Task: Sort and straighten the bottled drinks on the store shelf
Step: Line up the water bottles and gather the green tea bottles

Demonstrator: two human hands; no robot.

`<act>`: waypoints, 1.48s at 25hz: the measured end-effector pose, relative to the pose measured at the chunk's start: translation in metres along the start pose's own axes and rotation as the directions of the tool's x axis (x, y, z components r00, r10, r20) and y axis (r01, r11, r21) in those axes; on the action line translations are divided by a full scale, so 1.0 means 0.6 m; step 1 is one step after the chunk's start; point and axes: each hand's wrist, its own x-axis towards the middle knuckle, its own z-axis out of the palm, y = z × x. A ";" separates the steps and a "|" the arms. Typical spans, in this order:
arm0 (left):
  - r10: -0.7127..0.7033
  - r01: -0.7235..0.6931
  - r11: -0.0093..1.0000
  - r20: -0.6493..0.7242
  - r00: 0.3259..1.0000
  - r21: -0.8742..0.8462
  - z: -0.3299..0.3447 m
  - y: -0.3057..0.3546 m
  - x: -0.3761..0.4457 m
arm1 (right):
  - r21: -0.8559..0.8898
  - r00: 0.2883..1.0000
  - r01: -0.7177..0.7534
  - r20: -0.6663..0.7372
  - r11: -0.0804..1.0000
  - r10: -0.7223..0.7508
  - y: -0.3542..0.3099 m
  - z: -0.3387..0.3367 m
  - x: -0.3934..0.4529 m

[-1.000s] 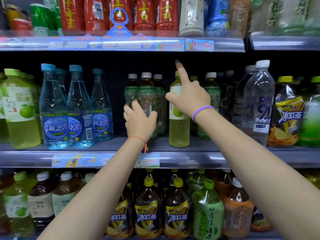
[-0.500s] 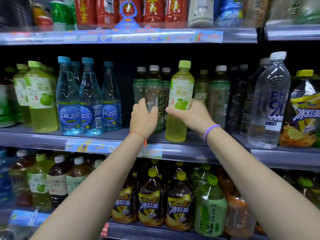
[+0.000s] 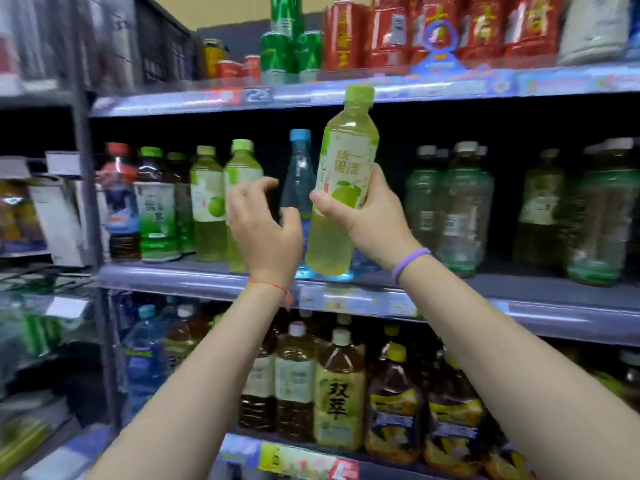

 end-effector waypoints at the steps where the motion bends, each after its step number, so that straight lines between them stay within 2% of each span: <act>1: -0.041 0.042 0.998 -0.019 0.999 0.036 -0.021 -0.039 0.023 | 0.001 1.000 0.001 -0.003 1.000 -0.001 -0.007 0.044 0.002; 3: -0.156 0.155 0.988 0.009 0.988 0.008 -0.059 -0.112 0.061 | -0.019 1.000 0.007 -0.006 1.000 -0.007 -0.016 0.126 0.005; 6: -0.299 0.330 0.929 0.185 0.936 -0.169 -0.092 -0.184 0.098 | -0.048 1.000 0.019 -0.008 0.999 -0.019 -0.025 0.216 0.014; 7: -0.305 0.353 0.917 0.244 0.921 -0.185 -0.100 -0.199 0.104 | -0.066 1.000 0.028 0.000 0.997 -0.028 -0.032 0.241 0.019; 9: -0.247 0.313 0.929 0.299 0.922 -0.197 -0.121 -0.224 0.108 | -0.119 0.998 0.066 0.021 0.991 -0.064 -0.050 0.285 0.030; 12: -0.190 0.247 0.932 0.222 0.956 -0.266 -0.152 -0.261 0.115 | -0.257 0.992 0.122 0.073 0.959 -0.106 -0.072 0.352 0.039; 15: -0.165 0.229 0.937 0.243 0.956 -0.263 -0.165 -0.287 0.116 | -0.350 0.996 0.079 -0.004 0.933 -0.086 -0.075 0.387 0.051; 18: -0.077 0.139 0.984 0.431 0.899 -0.114 -0.153 -0.298 0.117 | -0.354 0.981 -0.004 -0.182 0.935 -0.064 -0.084 0.393 0.087; 20: -0.134 0.142 0.990 0.529 0.838 0.025 -0.133 -0.290 0.118 | -0.453 0.995 -0.004 -0.090 0.892 -0.041 -0.092 0.396 0.100; 22: -0.171 0.173 0.984 0.570 0.803 0.052 -0.115 -0.282 0.111 | -0.522 0.999 0.018 -0.029 0.853 -0.038 -0.085 0.400 0.089; 24: -0.178 0.188 0.981 0.568 0.804 0.042 -0.107 -0.282 0.100 | -0.566 0.982 0.020 -0.144 0.824 -0.123 -0.067 0.387 0.068; 26: -0.165 0.195 0.981 0.531 0.831 0.001 -0.102 -0.285 0.095 | -0.642 0.947 -0.069 -0.283 0.764 -0.152 -0.054 0.360 0.053; 27: -0.155 0.192 0.981 0.523 0.838 -0.017 -0.099 -0.286 0.094 | -0.682 0.948 -0.140 -0.301 0.718 -0.101 -0.047 0.351 0.048; 29: -0.164 0.208 0.978 0.516 0.841 -0.028 -0.093 -0.287 0.094 | -0.722 0.967 -0.228 -0.245 0.653 0.066 -0.028 0.350 0.038; 32: -0.238 0.295 0.955 0.501 0.832 -0.037 -0.091 -0.286 0.101 | -0.681 0.952 -0.294 -0.147 0.670 0.269 0.000 0.357 0.034; 34: -0.230 0.289 0.957 0.517 0.825 -0.036 -0.095 -0.290 0.104 | -0.666 0.932 -0.332 -0.123 0.668 0.340 0.010 0.356 0.038; 37: -0.235 0.302 0.953 0.560 0.794 -0.029 -0.099 -0.298 0.110 | -0.680 0.935 -0.309 -0.087 0.665 0.345 0.015 0.361 0.041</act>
